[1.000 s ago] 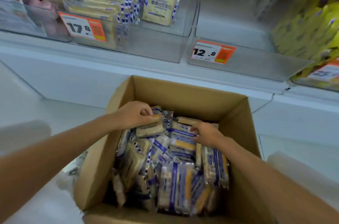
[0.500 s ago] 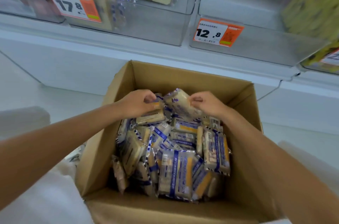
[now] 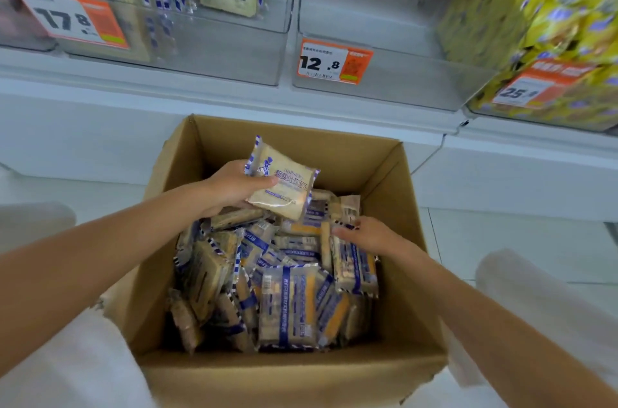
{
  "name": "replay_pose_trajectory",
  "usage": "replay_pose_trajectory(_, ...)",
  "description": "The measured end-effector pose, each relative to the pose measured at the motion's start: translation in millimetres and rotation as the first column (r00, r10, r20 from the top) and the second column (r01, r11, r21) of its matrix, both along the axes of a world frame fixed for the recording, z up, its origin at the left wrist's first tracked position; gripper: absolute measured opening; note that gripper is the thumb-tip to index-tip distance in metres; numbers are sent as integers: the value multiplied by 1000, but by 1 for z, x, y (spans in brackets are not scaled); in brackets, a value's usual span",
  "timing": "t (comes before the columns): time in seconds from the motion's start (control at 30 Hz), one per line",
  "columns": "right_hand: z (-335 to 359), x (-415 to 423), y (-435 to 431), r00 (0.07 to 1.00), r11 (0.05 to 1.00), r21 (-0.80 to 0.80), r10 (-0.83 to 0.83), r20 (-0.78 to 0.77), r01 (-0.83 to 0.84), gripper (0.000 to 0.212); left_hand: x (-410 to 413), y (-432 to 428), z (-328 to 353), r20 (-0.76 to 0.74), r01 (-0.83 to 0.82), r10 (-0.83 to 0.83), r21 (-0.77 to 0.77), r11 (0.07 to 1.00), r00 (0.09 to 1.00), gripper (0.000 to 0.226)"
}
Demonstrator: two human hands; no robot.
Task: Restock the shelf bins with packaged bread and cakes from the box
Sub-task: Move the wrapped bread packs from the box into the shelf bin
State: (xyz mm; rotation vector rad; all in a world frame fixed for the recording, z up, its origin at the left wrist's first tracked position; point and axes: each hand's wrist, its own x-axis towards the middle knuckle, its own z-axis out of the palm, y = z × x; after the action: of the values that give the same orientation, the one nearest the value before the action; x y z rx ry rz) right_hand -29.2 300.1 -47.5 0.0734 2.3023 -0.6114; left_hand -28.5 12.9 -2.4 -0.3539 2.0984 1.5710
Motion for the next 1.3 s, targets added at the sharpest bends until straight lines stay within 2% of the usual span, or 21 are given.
replay_pose_trajectory(0.07,-27,17,1,996,999,16,-40,81,39,106,-1,-6,-6,51,-57,55,40,998,997,26)
replay_pose_trajectory(0.1,-40,20,1,997,999,4,-35,66,34,112,-1,-9,-9,64,-66,63,44,997,996,28)
replay_pose_trajectory(0.13,-42,19,-1,998,999,5,-36,45,35,106,0,-12,-10,66,-81,78,43,996,995,30)
replay_pose_trajectory(0.2,-27,7,-7,998,997,-40,-65,-4,65,71,0,-17,-11,36,-156,155,22,987,987,28)
replay_pose_trajectory(0.27,7,-11,-9,996,982,-170,-85,-25,79,30,-1,-21,-7,-26,-216,216,-18,976,976,24)
replay_pose_trajectory(0.3,26,-20,-11,997,967,-245,-76,-2,73,18,-2,-22,-4,-61,-236,234,-35,971,970,23)
replay_pose_trajectory(0.37,66,-29,-21,999,932,-361,9,42,7,20,-3,-24,5,-95,-242,239,-16,970,966,24)
replay_pose_trajectory(0.47,99,-35,-46,985,904,-392,146,-87,-169,17,-1,-20,23,-67,-126,131,76,989,989,20)
replay_pose_trajectory(0.57,108,-37,-76,953,862,-453,101,-286,-228,23,3,-10,44,-47,40,-32,182,983,998,44)
replay_pose_trajectory(0.67,115,-39,-97,897,854,-442,63,-438,-276,22,5,-10,56,-97,130,-122,83,988,988,58)
replay_pose_trajectory(0.73,120,-41,-104,901,853,-480,-27,-434,-206,16,4,-16,58,-93,71,-56,166,984,994,56)
replay_pose_trajectory(0.83,127,-40,-111,890,852,-521,-196,-413,-54,16,1,-25,63,33,-262,273,406,876,962,57)
replay_pose_trajectory(0.9,132,-38,-117,850,731,-668,-433,-301,136,24,0,-34,63,84,-403,414,471,785,906,58)
replay_pose_trajectory(0.93,136,-36,-121,827,587,-778,-537,-167,225,32,1,-37,64,88,-416,432,496,762,897,58)
replay_pose_trajectory(1.0,143,-35,-134,784,241,-902,-602,150,357,47,9,-42,68,73,-382,412,543,748,908,57)
replay_pose_trajectory(1.03,144,-35,-142,756,124,-906,-603,255,405,50,13,-41,71,61,-356,392,565,744,918,55)
replay_pose_trajectory(1.07,144,-35,-151,729,73,-898,-615,302,433,49,17,-40,74,50,-326,370,592,737,928,50)
replay_pose_trajectory(1.1,144,-34,-161,707,84,-891,-643,294,447,45,20,-39,76,34,-293,346,614,733,937,45)
replay_pose_trajectory(1.17,146,-29,-176,711,246,-869,-685,158,430,44,23,-42,81,-13,-278,348,574,770,938,42)
replay_pose_trajectory(1.23,154,-28,-182,754,516,-789,-648,-106,333,69,22,-53,89,-82,-310,401,500,809,913,42)
replay_pose_trajectory(1.3,165,-30,-180,760,824,-555,-431,-487,112,108,18,-68,102,-146,-325,423,438,838,894,36)
